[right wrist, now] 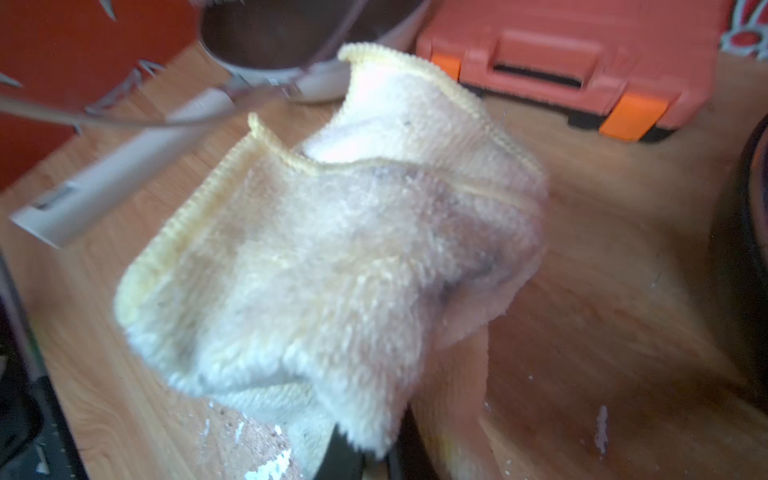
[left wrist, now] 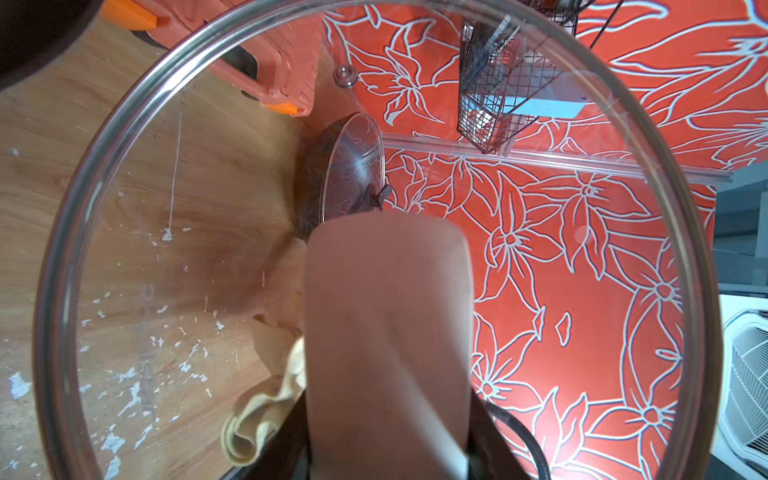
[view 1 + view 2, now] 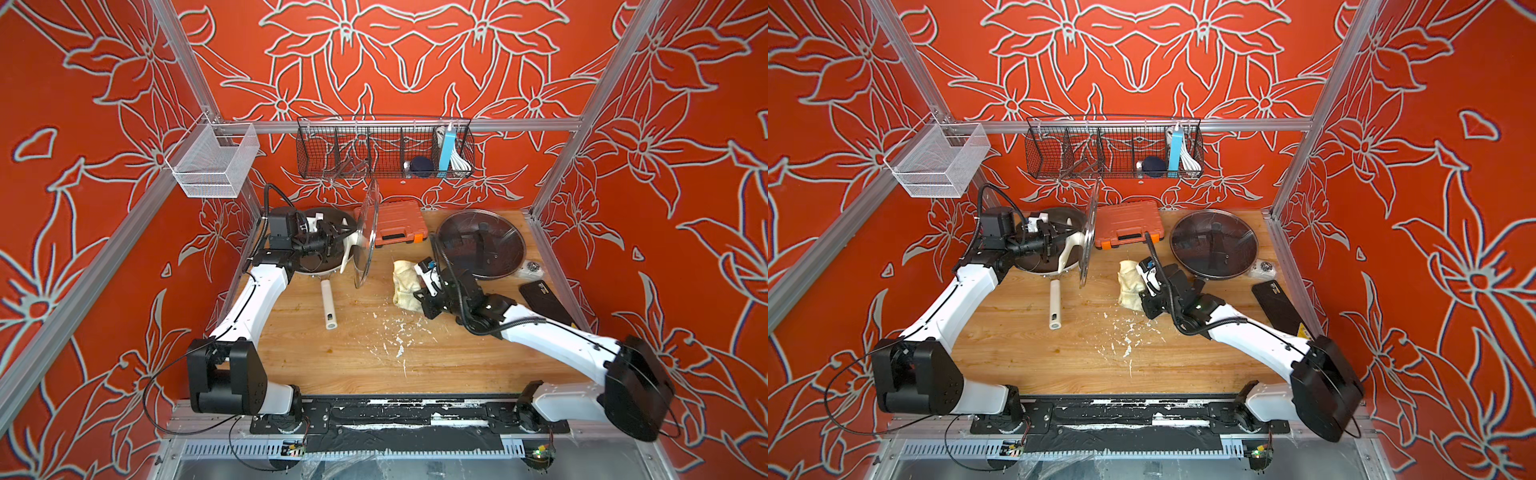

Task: Wipe the pot lid with a cloth
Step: Pick up the cleaning item at the center of the board, then wipe the pot lid.

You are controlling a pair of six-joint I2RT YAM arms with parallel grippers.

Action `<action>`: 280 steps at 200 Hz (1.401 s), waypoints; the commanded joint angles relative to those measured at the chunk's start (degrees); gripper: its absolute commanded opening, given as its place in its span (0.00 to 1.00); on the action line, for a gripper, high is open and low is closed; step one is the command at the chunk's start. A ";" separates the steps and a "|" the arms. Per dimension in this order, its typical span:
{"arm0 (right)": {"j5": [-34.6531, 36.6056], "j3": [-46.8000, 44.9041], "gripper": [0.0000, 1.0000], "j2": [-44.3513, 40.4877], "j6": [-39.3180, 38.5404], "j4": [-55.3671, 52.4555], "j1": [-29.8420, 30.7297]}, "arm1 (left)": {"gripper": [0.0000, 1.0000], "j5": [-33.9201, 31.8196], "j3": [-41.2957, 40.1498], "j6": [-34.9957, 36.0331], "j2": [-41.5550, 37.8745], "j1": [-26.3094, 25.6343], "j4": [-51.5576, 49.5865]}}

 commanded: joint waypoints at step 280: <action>-23.85 -5.61 0.00 12.07 28.80 51.59 -4.07 | 0.00 13.58 1.95 -13.83 9.30 -9.99 36.23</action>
